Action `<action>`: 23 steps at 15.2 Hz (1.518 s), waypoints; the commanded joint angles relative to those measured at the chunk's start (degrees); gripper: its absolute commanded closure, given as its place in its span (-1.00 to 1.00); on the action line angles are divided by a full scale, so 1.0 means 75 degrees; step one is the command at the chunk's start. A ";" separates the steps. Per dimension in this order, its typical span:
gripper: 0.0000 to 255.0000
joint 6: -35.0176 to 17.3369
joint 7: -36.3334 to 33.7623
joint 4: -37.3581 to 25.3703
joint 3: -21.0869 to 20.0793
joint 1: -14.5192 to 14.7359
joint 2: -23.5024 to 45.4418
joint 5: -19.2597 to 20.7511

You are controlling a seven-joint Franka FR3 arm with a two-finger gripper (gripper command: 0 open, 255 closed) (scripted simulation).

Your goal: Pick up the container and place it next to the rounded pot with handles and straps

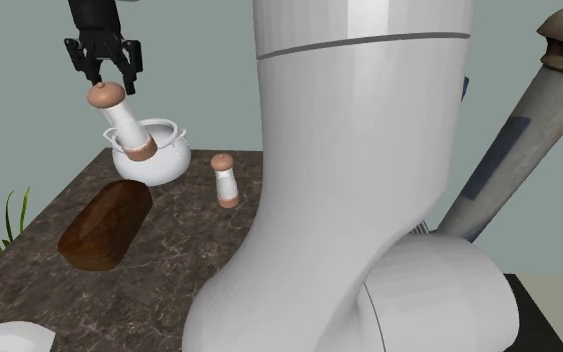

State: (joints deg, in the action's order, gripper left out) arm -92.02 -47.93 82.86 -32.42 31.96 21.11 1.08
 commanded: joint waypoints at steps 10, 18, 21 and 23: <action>1.00 -0.0845 -0.0142 0.0447 0.0044 0.0171 0.0426 0.0192; 1.00 -0.1582 -0.0111 0.1033 0.0102 0.0164 0.0603 0.0280; 1.00 -0.1848 -0.0107 0.1216 0.0130 0.0172 0.0697 0.0326; 1.00 -0.2022 -0.0106 0.1328 0.0150 0.0180 0.0766 0.0359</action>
State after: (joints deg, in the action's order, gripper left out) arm -106.41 -48.75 92.25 -31.36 33.30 26.65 3.66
